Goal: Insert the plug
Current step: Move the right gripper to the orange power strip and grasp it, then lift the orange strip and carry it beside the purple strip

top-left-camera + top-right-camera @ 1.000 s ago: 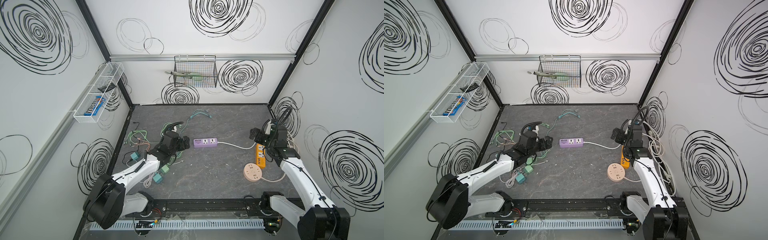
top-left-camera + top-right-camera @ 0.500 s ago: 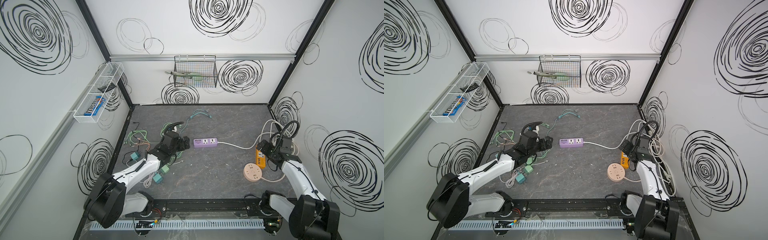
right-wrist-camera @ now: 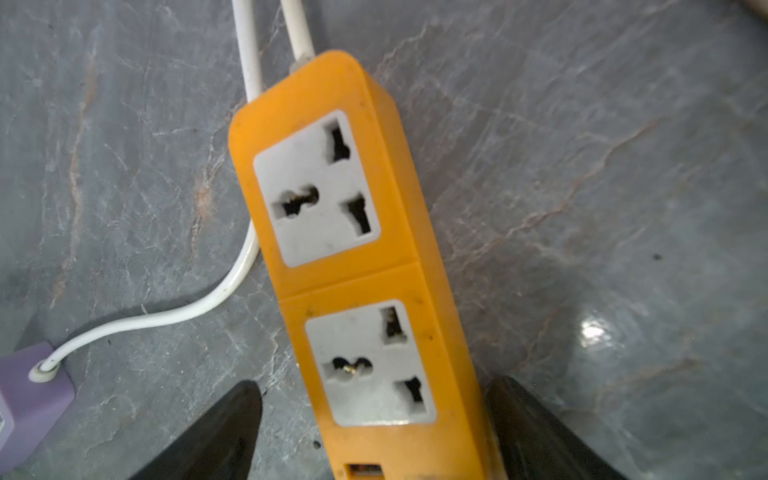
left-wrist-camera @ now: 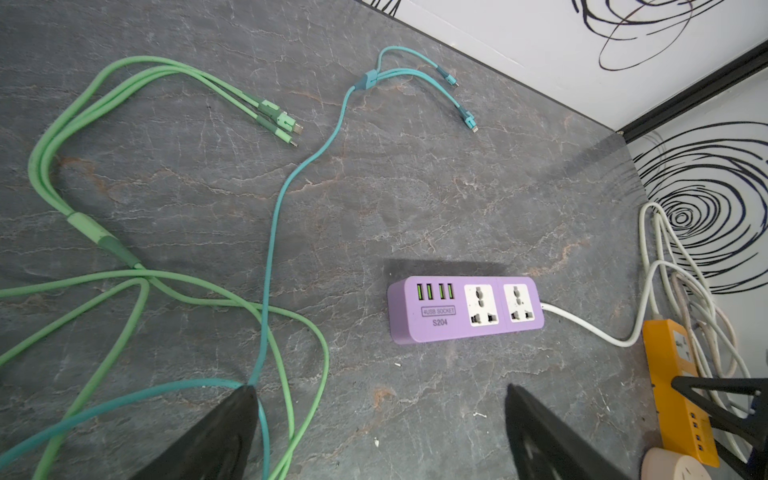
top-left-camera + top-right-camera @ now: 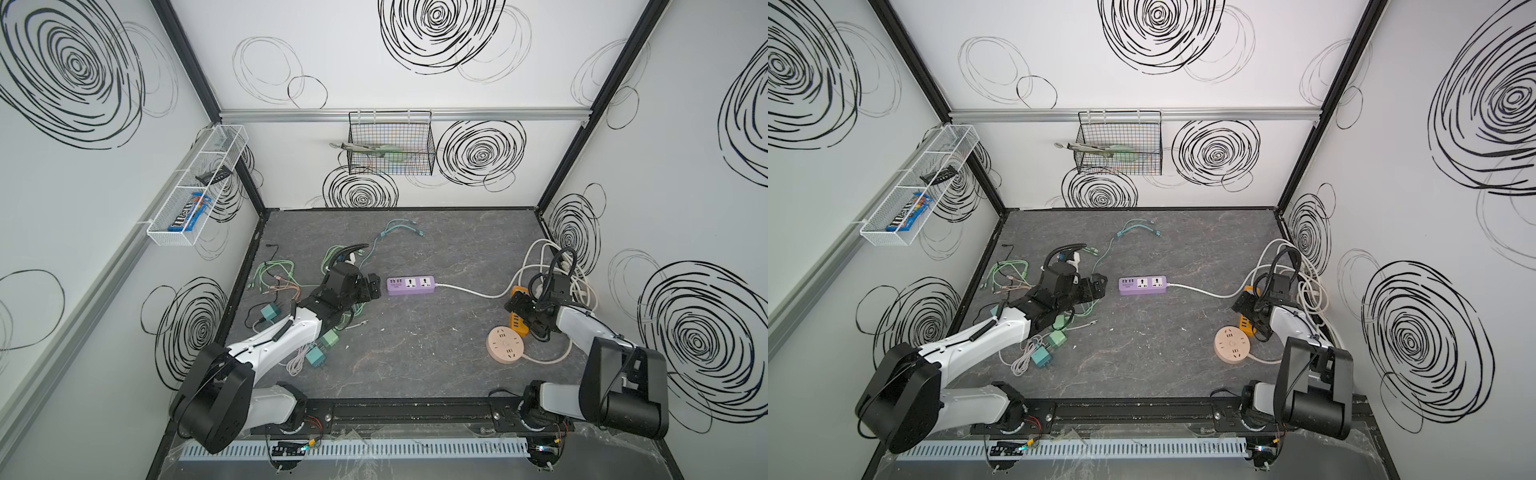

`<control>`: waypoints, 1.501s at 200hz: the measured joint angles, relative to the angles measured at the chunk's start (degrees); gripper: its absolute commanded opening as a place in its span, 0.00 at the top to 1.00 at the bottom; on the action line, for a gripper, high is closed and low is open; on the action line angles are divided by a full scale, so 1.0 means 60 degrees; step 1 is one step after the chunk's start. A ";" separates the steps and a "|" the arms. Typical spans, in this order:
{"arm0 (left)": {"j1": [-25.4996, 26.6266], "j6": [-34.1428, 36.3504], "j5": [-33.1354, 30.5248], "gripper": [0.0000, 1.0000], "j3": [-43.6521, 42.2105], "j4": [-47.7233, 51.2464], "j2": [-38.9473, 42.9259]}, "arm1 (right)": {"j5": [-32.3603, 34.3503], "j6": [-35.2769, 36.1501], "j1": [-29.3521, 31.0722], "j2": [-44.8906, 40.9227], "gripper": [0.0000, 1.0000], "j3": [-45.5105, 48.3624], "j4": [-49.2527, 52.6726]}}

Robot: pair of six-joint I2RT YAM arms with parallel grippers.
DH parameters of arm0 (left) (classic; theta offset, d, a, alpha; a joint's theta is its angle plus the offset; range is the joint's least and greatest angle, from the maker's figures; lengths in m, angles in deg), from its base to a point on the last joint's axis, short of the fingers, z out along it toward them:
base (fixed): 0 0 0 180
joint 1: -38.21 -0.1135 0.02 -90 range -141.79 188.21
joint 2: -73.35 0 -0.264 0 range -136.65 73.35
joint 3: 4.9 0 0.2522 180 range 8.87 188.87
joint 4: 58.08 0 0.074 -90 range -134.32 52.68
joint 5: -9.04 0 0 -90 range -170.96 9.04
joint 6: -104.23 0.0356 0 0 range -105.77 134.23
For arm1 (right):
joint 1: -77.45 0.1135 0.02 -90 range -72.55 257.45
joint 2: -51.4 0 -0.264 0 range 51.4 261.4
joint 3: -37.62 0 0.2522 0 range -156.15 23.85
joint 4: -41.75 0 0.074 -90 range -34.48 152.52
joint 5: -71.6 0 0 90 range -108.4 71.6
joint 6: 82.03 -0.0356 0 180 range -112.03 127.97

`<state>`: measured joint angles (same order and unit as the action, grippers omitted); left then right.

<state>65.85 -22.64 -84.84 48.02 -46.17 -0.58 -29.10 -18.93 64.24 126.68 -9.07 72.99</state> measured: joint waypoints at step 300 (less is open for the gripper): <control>0.0193 -0.0033 0.0055 0.04 -0.0226 -0.0372 -0.0076 | -0.2463 -0.6838 0.6207 0.1104 0.55 -0.0659 -0.0353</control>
<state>67.01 -22.83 -84.51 46.67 -48.40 -1.04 -43.88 -59.95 101.48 133.31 -13.03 70.87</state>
